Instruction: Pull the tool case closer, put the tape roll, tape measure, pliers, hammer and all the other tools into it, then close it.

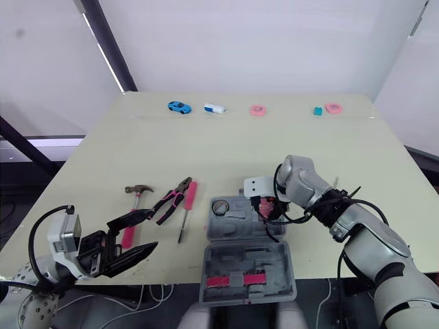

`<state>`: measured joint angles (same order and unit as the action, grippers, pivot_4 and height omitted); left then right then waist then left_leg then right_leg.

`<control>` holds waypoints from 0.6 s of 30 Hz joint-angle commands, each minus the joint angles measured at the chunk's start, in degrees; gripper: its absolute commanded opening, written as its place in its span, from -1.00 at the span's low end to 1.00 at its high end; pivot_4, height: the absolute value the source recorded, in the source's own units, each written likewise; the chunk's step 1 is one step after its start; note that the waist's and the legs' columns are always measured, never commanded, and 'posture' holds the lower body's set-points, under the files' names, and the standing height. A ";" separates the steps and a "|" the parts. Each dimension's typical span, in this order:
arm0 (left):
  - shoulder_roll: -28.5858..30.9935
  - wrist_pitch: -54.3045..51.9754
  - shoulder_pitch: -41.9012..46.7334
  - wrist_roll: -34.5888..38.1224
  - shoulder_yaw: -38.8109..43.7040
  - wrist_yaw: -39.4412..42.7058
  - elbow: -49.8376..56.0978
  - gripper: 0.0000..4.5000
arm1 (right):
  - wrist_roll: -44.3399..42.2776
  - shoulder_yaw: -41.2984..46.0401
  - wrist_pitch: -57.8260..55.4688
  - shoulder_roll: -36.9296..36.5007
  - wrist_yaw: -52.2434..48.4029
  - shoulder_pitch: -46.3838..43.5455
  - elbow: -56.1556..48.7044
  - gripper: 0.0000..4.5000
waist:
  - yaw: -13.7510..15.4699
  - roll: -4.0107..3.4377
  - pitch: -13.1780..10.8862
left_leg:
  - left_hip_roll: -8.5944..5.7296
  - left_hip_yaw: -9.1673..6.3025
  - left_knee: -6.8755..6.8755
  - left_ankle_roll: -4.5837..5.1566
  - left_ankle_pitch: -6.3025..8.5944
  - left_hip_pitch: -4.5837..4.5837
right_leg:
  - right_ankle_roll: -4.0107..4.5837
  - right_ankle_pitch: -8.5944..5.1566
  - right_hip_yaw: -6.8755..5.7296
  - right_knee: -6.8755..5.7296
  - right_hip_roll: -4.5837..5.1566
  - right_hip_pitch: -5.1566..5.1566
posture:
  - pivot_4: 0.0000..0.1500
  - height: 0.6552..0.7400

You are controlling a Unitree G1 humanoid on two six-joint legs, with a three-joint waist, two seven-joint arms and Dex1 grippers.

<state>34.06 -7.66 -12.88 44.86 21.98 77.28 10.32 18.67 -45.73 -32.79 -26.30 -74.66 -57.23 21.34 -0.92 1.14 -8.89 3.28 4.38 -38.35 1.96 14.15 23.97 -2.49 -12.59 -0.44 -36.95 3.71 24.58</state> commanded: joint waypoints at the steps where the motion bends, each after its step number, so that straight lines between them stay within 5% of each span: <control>1: -0.33 1.22 -0.31 0.25 0.63 0.68 -0.13 1.00 | -0.10 1.78 1.35 0.61 -0.84 -0.66 -0.92 0.83 | -0.13 -0.01 -0.01 | 0.00 0.00 0.00 0.00 0.00 0.00 | 0.00 0.00 0.00 0.00 0.00 0.01 | 1.00 1.00; 2: -0.35 1.26 -0.34 0.27 0.57 0.73 -0.19 1.00 | -0.02 2.27 1.61 0.78 -0.13 -0.51 -1.02 0.97 | -0.16 -0.01 0.00 | 0.00 0.00 0.00 0.00 0.00 0.00 | 0.00 0.00 0.00 -0.01 0.00 0.01 | 1.00 1.00; 8: -0.64 1.22 -1.14 0.48 0.35 0.62 0.63 1.00 | -1.32 6.40 0.63 -4.19 -1.39 1.97 -10.14 0.97 | 0.24 -0.03 -0.02 | 0.01 0.00 0.01 0.00 0.00 0.01 | 0.00 0.00 0.00 -0.01 0.01 0.01 | 1.00 1.00; 18: -1.58 0.45 -1.88 0.45 -0.69 -1.49 3.38 1.00 | -19.78 32.56 7.18 -3.57 8.57 19.97 -19.88 0.97 | 0.14 0.01 0.00 | 0.01 -0.01 0.03 0.00 0.01 0.00 | 0.00 0.00 0.00 0.02 -0.01 -0.01 | 1.00 1.00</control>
<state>32.68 -7.15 -14.62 44.73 21.55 76.38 11.08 1.51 -18.51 -29.41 -30.53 -70.44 -39.03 2.11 -0.78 1.15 -8.89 3.29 4.36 -38.32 1.96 14.16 23.97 -2.50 -12.59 -0.44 -36.93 3.70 24.58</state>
